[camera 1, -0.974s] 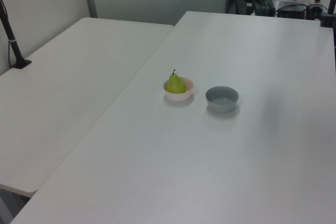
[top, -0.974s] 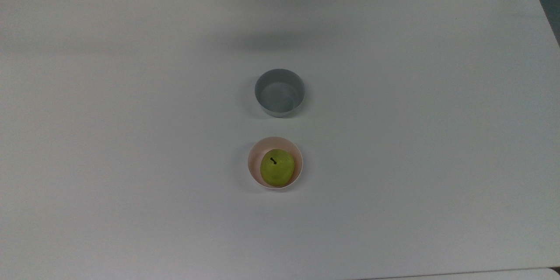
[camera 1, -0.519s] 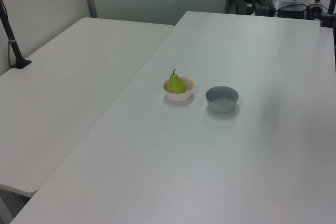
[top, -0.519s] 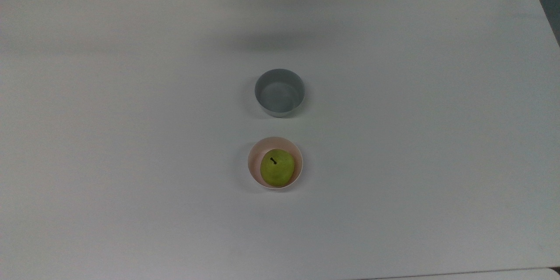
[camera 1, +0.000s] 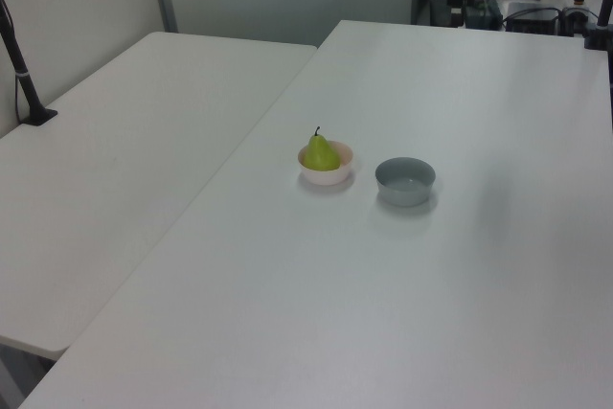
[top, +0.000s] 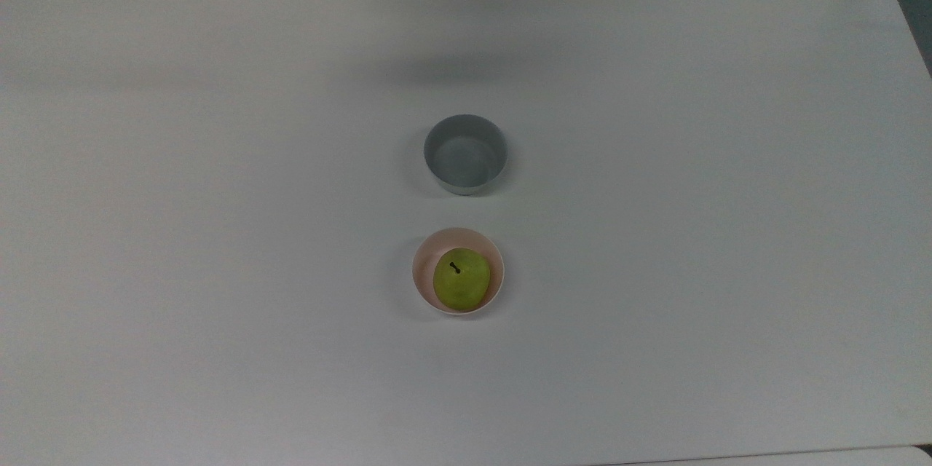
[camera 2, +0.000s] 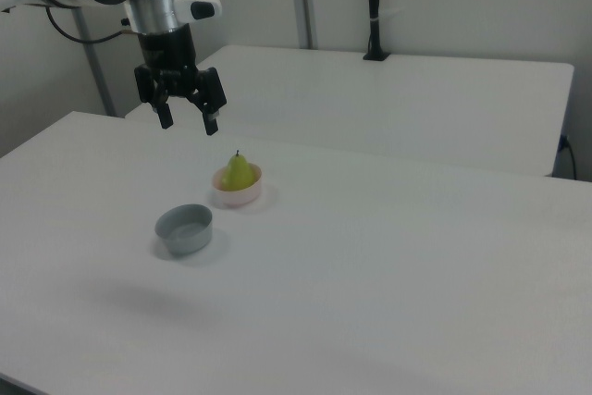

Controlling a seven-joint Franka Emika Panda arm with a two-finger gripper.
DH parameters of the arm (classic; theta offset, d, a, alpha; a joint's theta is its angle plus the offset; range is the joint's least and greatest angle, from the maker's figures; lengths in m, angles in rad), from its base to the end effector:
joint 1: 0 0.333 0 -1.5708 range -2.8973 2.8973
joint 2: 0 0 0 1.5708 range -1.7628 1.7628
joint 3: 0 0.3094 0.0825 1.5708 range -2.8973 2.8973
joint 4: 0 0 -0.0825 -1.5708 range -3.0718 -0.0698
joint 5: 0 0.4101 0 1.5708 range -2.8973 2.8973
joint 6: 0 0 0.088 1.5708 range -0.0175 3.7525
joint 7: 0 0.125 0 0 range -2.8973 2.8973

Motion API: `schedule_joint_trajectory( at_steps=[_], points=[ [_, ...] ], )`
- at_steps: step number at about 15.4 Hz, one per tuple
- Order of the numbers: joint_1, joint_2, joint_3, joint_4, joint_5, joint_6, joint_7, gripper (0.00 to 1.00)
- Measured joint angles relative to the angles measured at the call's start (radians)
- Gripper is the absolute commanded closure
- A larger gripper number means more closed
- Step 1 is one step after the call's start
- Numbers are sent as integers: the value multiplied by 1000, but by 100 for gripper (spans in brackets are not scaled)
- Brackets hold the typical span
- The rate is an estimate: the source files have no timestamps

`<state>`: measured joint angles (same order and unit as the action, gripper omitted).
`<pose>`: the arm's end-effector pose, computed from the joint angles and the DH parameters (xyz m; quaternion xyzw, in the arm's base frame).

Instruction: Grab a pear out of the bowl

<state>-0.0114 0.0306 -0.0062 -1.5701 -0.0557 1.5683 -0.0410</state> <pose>0.5880 -0.0173 0.5823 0.9994 0.0121 -0.0170 0.0274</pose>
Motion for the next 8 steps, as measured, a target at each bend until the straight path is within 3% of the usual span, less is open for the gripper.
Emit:
schedule_joint_trajectory(
  at_steps=[8],
  points=[
    [0, 6, 0, -2, 17, 15, -98, 0]
  ],
)
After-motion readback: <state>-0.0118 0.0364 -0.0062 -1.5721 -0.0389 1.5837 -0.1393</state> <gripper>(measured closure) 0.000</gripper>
